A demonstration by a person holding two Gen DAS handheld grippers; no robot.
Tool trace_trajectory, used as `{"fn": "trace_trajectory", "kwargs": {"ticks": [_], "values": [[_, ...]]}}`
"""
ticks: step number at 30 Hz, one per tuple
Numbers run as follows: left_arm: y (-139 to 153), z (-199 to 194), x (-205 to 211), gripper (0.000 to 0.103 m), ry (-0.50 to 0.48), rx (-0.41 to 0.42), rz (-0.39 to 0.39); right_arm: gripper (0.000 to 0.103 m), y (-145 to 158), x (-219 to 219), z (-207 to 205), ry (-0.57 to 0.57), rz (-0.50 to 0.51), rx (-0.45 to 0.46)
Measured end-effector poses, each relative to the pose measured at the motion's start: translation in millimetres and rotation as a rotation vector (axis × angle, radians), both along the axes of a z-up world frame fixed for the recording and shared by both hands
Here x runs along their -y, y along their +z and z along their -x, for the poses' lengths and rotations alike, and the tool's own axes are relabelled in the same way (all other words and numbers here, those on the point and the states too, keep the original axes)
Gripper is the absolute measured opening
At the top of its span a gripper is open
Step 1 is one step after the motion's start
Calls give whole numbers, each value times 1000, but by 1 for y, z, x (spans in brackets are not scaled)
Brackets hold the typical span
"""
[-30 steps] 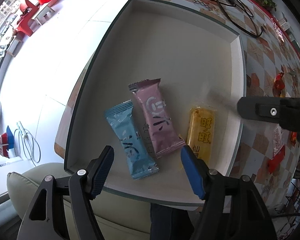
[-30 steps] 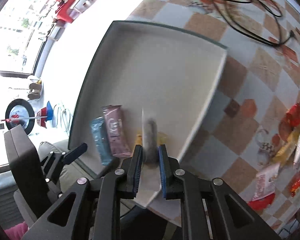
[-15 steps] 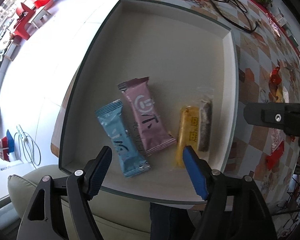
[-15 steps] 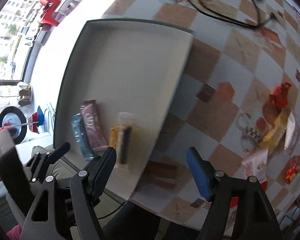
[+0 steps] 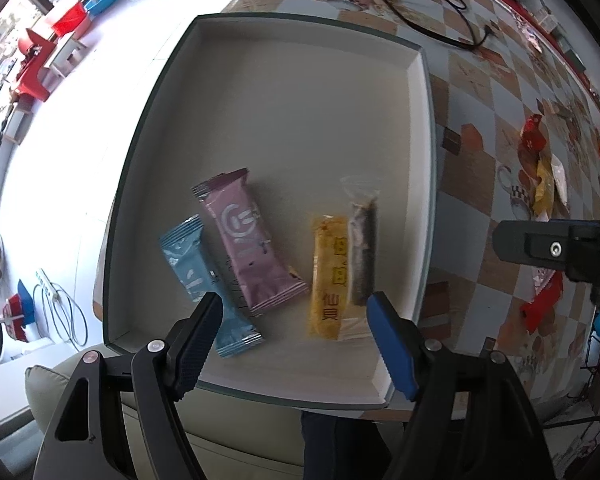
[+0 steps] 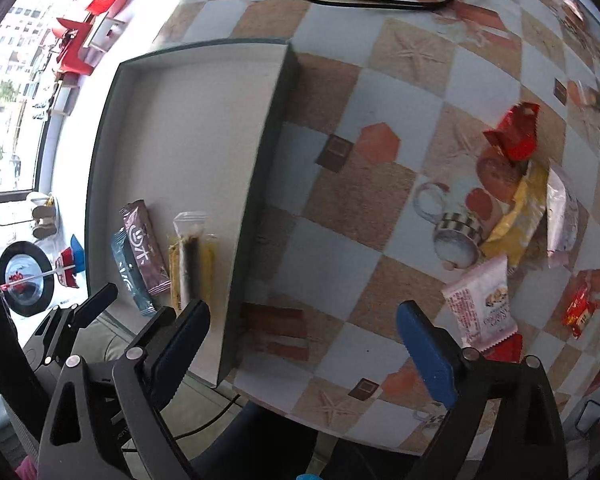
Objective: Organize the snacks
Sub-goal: 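Move both open grippers back toward the snack pile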
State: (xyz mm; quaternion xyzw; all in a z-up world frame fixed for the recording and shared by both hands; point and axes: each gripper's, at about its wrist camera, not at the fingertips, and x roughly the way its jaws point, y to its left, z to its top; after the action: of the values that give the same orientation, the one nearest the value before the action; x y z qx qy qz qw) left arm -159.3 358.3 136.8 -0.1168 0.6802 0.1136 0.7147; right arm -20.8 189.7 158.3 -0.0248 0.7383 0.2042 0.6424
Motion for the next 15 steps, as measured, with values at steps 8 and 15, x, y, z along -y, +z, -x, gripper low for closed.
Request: {"fn": "trace_trajectory", "kwargs": {"ticks": [8, 15], "values": [[9, -16, 27, 79, -44, 2, -12, 95, -4, 28, -3, -55, -7, -12], [14, -25, 48, 79, -77, 4, -19, 95, -6, 52, -5, -107, -10, -21]]}}
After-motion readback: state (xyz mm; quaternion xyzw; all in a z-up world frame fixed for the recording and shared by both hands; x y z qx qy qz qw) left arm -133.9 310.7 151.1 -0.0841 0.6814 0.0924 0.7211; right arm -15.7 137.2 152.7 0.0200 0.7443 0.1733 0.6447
